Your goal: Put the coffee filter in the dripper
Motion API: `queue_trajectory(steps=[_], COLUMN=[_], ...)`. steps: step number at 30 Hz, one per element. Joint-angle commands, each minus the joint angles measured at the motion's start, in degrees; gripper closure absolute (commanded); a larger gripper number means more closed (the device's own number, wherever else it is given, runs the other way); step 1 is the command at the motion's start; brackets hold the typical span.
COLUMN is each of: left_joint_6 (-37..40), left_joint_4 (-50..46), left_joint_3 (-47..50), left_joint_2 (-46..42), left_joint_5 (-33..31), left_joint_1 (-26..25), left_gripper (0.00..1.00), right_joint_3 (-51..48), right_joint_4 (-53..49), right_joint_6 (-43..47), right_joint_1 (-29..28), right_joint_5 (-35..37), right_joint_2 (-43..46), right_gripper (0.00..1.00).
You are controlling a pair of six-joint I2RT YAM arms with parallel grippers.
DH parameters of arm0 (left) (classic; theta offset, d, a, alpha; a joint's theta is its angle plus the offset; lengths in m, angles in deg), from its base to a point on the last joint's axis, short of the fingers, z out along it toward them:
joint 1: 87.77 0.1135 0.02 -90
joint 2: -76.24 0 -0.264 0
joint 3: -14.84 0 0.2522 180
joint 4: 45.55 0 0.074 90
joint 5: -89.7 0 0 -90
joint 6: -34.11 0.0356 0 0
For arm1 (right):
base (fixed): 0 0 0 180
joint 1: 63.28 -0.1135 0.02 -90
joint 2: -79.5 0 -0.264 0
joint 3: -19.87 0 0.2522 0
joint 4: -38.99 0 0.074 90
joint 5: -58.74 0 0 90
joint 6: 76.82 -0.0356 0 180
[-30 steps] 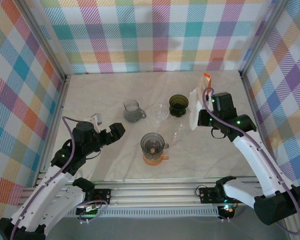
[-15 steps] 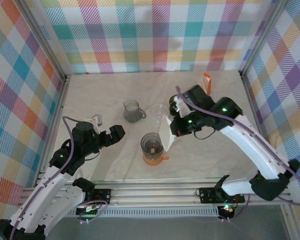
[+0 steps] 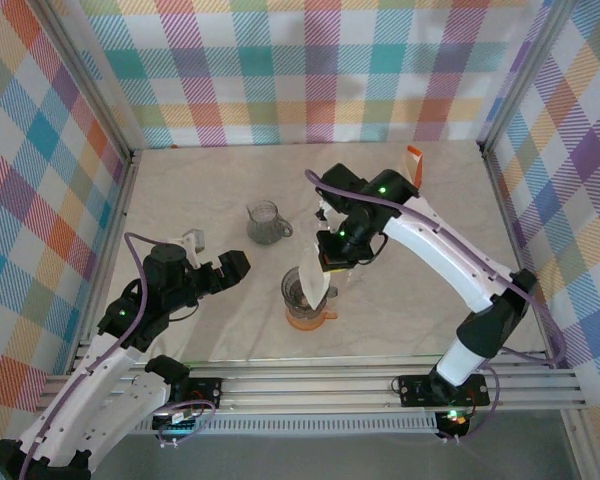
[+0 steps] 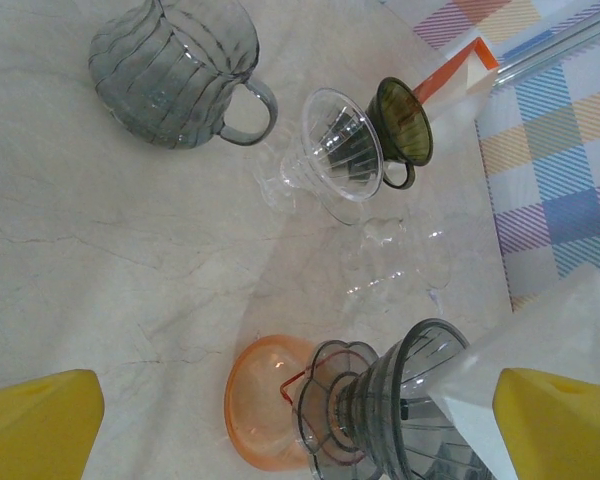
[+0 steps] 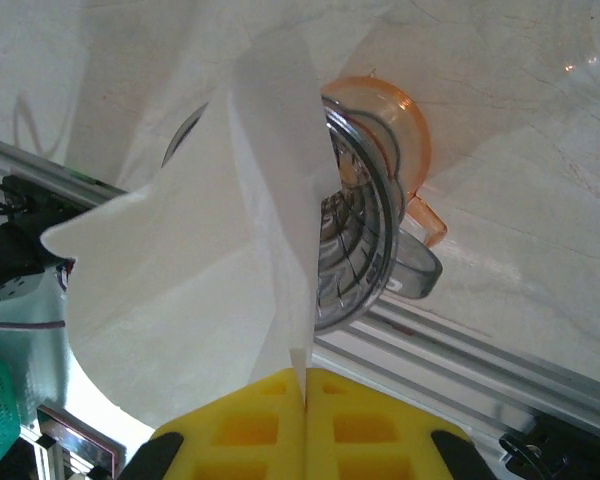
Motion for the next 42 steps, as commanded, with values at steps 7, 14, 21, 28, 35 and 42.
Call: queue_trajectory(steps=[7,14,21,28,35,42], left_joint_6=[0.4,0.2,0.0,-0.1,-0.3,0.1], left_joint_4=[0.8,1.1,1.2,1.1,1.2,1.1], left_joint_3=[0.1,0.4,0.4,0.0,0.2,0.4], left_joint_2=[-0.1,0.4,0.8,1.0,0.9,0.8], left_joint_5=[1.2,1.2,1.3,1.4,1.1,0.6], left_joint_1=[-0.2,-0.2,-0.2,-0.2,-0.2,-0.2], left_gripper=[0.0,0.0,0.0,0.0,0.0,0.0], right_joint_3=[0.4,-0.8,-1.4,-3.1,-3.7,-15.4], right_joint_4=[0.5,1.2,2.3,5.3,8.1,23.8], right_joint_6=[-2.2,-1.6,-0.8,-0.7,2.6,11.4], right_joint_1=[-1.6,-1.7,-1.7,-1.7,-0.2,5.3], right_joint_5=[3.4,5.0,7.4,12.4,22.8,38.8], right_joint_2=[-4.5,-5.3,-3.0,2.5,9.6,17.3], right_gripper=[1.0,0.97,0.74,0.45,0.4,0.43])
